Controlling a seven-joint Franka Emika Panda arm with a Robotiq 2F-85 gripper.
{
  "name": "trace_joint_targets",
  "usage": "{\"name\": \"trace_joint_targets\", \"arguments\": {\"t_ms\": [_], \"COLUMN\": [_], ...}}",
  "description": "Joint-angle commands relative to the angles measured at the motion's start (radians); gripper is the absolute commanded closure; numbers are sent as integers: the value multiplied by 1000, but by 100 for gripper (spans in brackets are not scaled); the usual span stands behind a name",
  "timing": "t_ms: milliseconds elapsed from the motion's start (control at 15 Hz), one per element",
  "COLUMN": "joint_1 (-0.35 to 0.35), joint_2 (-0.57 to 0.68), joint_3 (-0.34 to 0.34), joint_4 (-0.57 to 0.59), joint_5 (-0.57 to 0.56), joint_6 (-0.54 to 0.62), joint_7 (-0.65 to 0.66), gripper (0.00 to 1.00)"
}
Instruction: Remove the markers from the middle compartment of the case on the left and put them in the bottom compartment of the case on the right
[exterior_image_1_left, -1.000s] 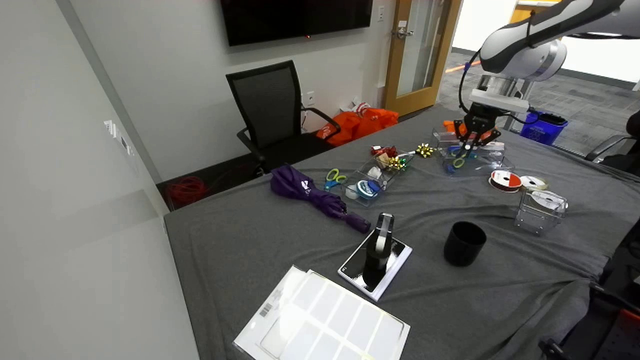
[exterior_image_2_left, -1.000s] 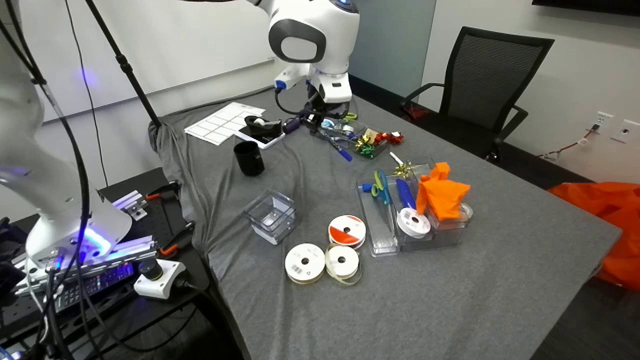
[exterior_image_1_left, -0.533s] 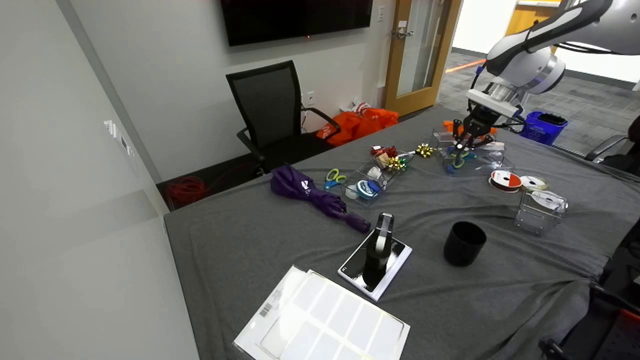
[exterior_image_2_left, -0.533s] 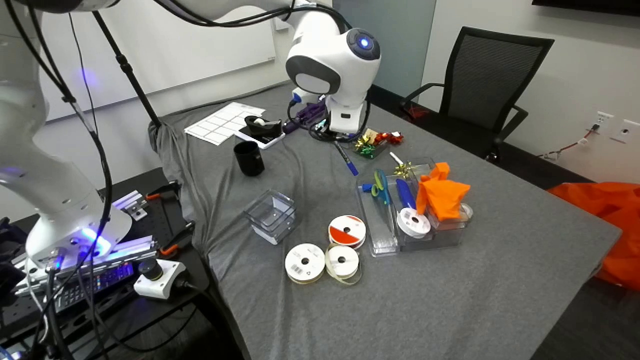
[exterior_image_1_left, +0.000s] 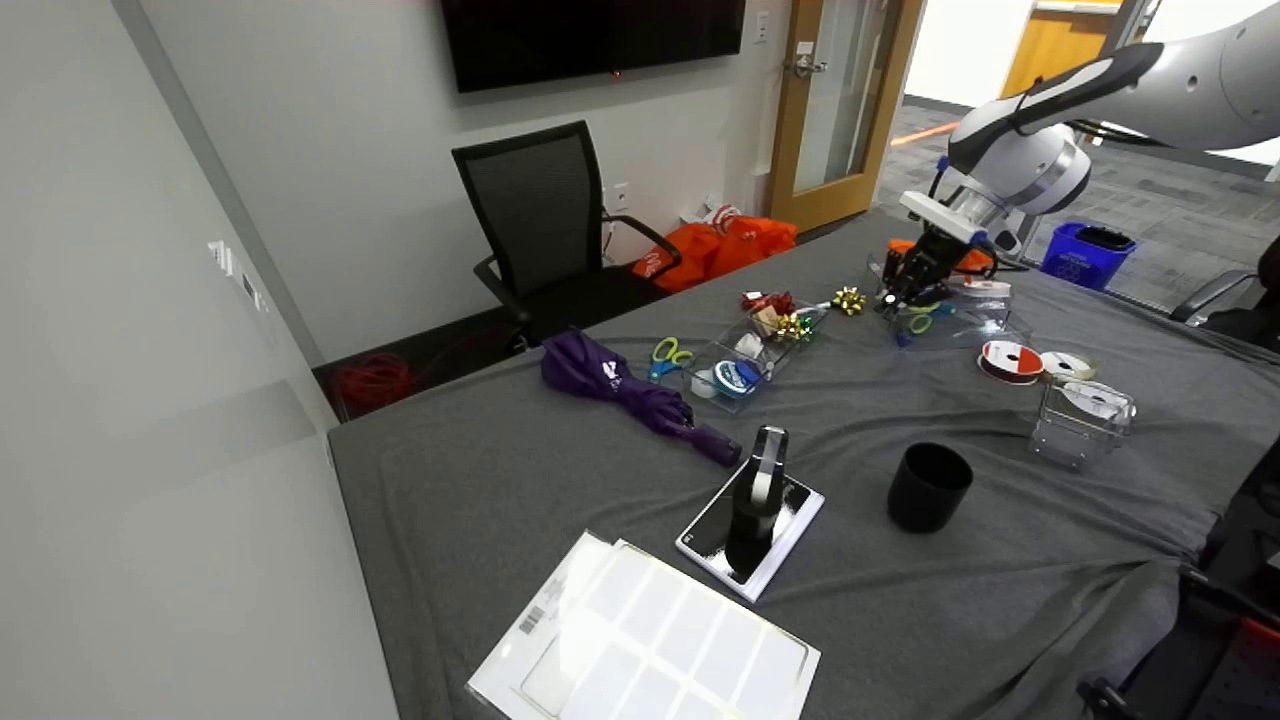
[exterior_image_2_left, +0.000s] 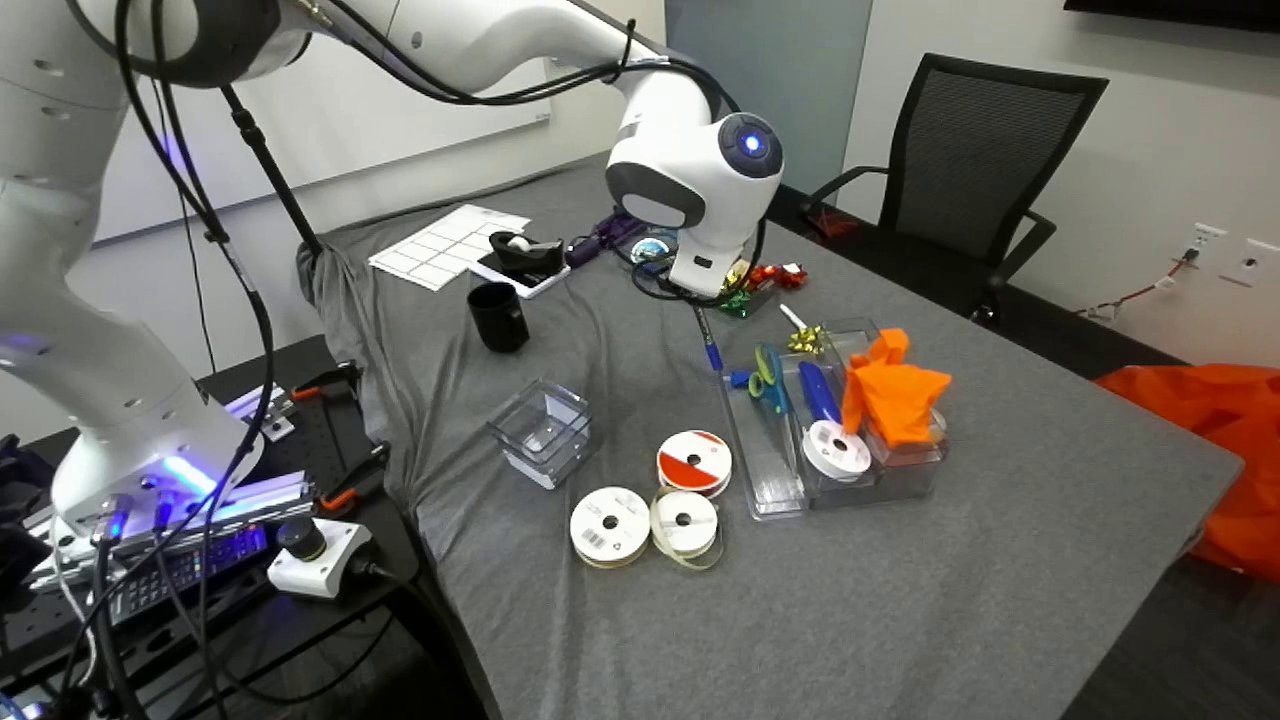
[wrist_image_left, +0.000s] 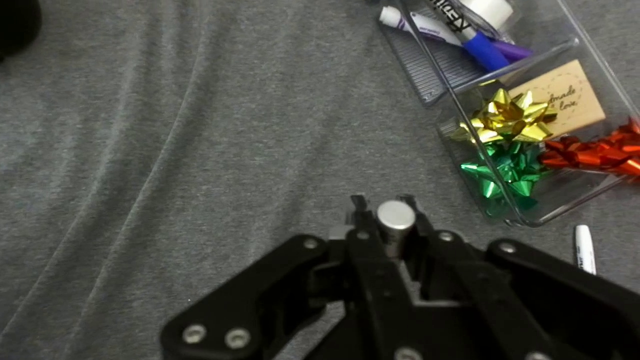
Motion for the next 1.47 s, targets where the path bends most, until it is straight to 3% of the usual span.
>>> {"name": "trace_joint_targets", "arguments": {"t_ms": [0,400,667,733,1067,1133,1400], "joint_1": [-13,-1,8,7,5,5,11], "joint_2": [42,-54,-92,-42,-60,-60,-99], "joint_3": [14,38,10,23,13,13,1], "joint_4": [57,-22,-28,21,11,9,-48], "joint_5": [23,18,-23,-8,-13,-13,8], "joint_6": [8,-21,-44,-17,-32,-32,47], "joint_7": [36,-5,45,35,38,38,57], "gripper": [96,96,96,83,83,96,96]}}
